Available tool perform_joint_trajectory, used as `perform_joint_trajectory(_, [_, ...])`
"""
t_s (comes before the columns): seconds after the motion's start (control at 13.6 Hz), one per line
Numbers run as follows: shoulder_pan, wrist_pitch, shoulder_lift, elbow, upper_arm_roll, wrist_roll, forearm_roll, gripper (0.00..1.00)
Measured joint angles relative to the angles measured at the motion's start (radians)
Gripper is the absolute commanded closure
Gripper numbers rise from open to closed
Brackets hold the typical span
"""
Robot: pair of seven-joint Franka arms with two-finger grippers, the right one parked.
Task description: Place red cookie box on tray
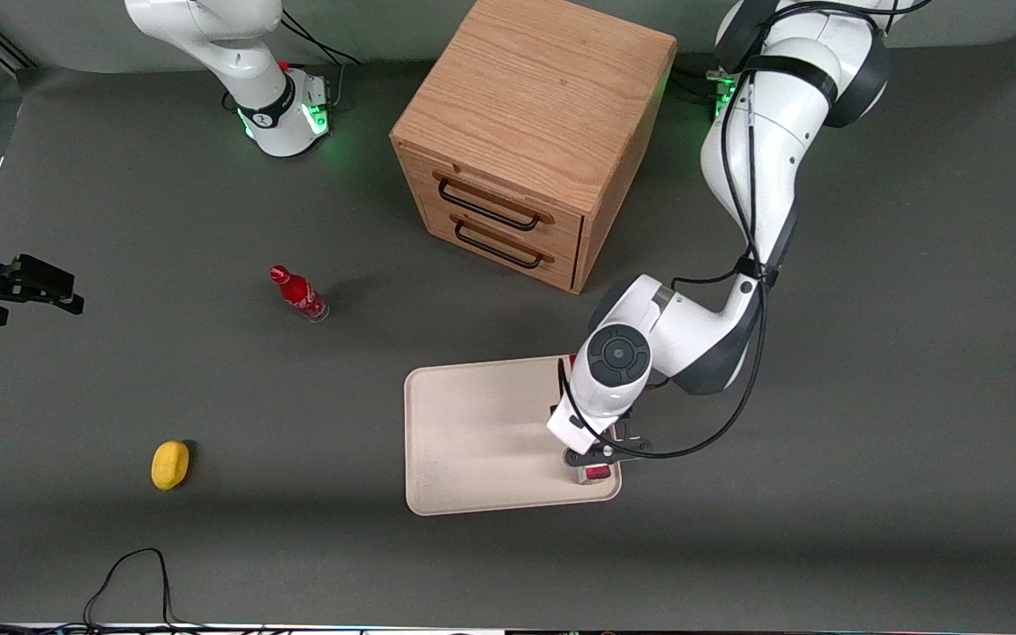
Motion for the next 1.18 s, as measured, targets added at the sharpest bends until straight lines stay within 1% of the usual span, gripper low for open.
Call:
perform_joint_trajectory(0.07, [0.0,0.0,0.0,-0.002,0.0,-0.001,0.0,0.01])
perform_joint_trajectory(0.51, [0.002,-0.006,-0.031,-0.001,0.001,-0.002,0.007,0.0])
perform_joint_trajectory(0.66, [0.004,-0.065,-0.081,-0.003,0.001,0.004,0.008,0.0])
perform_joint_trajectory(0.81, [0.011,-0.164,-0.173,-0.019,0.001,0.042,0.008,0.0])
perform_joint_trajectory(0.88, [0.027,-0.2,-0.242,-0.055,0.001,0.082,-0.003,0.0])
perform_joint_trajectory(1.03, [0.095,-0.248,-0.417,-0.193,0.003,0.2,-0.047,0.0])
perform_joint_trajectory(1.18, [0.186,-0.291,-0.604,-0.366,0.004,0.32,-0.067,0.0])
